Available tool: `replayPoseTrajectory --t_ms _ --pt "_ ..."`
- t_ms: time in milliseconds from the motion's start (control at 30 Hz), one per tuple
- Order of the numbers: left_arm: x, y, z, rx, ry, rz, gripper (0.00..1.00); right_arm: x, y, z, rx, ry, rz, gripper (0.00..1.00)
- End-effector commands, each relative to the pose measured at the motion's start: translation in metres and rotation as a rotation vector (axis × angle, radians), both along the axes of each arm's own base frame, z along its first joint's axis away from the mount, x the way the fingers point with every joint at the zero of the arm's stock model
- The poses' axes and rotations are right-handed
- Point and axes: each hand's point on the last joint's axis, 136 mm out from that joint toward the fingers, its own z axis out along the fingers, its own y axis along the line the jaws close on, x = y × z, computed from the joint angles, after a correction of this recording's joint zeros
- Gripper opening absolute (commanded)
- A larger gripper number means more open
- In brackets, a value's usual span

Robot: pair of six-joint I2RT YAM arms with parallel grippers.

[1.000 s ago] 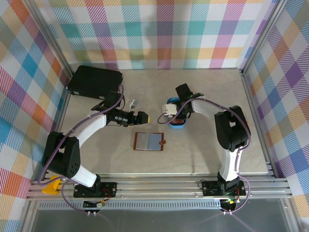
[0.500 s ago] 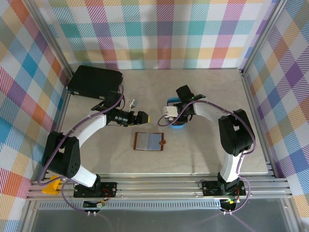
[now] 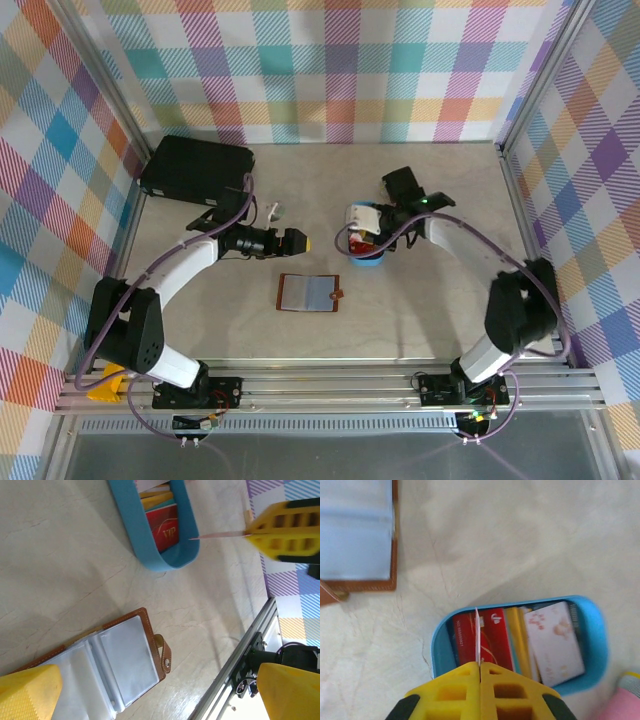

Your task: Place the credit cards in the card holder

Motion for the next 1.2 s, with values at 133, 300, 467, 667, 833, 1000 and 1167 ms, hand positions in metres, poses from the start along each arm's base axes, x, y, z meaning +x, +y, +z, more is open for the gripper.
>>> replayPoseTrajectory --t_ms 133,300,467,667,833,1000,1167 --pt "0.000 -0.002 0.044 -0.126 -0.093 0.051 0.99 -0.036 0.009 0.115 0.497 0.065 -0.173 0.00" --pt "0.011 -0.011 0.106 -0.442 -0.148 0.186 0.99 -0.048 0.017 0.178 0.783 0.274 -0.328 0.00" --pt "0.017 -0.016 0.168 -0.772 -0.195 0.236 0.93 -0.051 0.031 0.205 0.991 0.579 -0.421 0.00" --pt "0.006 -0.037 0.202 -0.887 -0.251 0.160 0.84 -0.044 0.047 0.217 1.117 0.859 -0.462 0.00" --pt "-0.002 -0.051 0.212 -0.890 -0.260 0.122 0.77 -0.036 0.045 0.212 1.150 0.933 -0.576 0.00" --pt "-0.011 -0.064 0.214 -0.889 -0.248 0.089 0.63 -0.036 0.048 0.212 1.168 1.015 -0.588 0.00" --pt "-0.017 -0.075 0.211 -0.855 -0.238 0.072 0.48 -0.036 0.051 0.212 1.173 1.029 -0.579 0.00"
